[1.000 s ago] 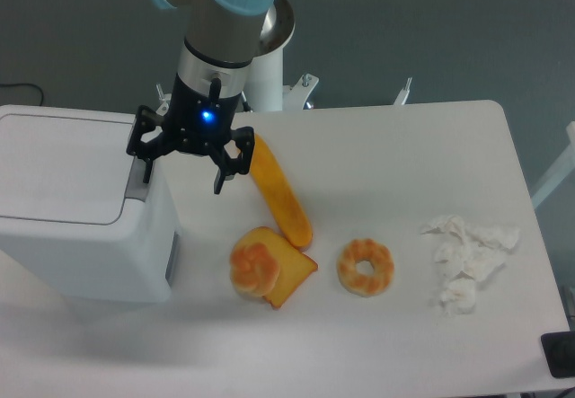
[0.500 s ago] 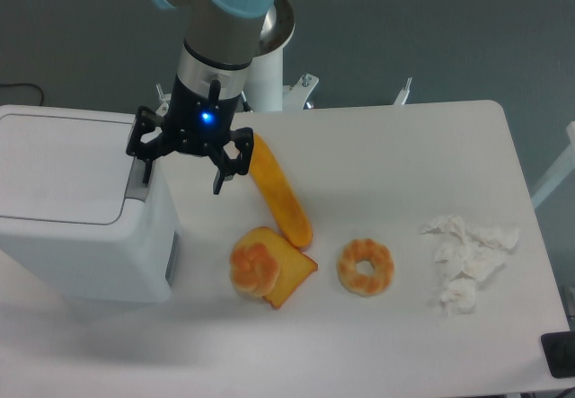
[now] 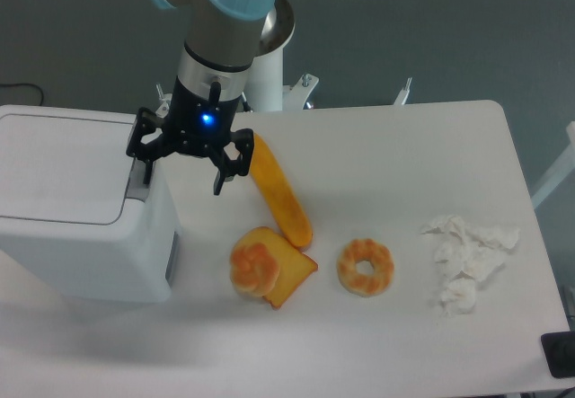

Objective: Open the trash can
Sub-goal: 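Lower the gripper onto the lid edge and press to pop it open, then raise the gripper away from the opened lid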

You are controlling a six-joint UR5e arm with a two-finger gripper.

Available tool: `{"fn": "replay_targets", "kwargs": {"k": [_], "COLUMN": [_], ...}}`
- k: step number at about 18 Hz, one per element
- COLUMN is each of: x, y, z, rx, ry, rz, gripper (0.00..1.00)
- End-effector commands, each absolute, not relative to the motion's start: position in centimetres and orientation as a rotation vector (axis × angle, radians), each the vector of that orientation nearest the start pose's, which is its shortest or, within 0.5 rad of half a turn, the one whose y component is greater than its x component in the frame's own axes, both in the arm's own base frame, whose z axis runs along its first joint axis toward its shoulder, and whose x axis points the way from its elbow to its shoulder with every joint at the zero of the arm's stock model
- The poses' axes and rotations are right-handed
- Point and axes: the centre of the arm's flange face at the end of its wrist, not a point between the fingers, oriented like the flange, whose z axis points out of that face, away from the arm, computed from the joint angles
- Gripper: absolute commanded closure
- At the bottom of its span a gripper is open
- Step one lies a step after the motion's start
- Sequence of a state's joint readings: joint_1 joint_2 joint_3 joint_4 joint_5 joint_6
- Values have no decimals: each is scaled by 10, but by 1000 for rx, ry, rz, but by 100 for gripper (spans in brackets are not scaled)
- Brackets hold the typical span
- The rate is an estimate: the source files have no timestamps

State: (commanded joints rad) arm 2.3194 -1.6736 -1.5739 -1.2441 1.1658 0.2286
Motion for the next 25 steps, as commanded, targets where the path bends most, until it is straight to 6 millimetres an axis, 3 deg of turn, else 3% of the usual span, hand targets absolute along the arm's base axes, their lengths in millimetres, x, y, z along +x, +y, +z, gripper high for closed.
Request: {"fn": "replay_targets", "kwargs": {"k": [13, 19, 22, 25], "x": [-245, -246, -265, -284], "y": [521, 510, 494, 489], "z": [470, 501, 514, 518], "rx": [-2672, -2601, -2562, -2585], "ry": [-627, -631, -660, -559], "rz": [-359, -375, -341, -247], "gripper": [0, 0, 0, 0]}}
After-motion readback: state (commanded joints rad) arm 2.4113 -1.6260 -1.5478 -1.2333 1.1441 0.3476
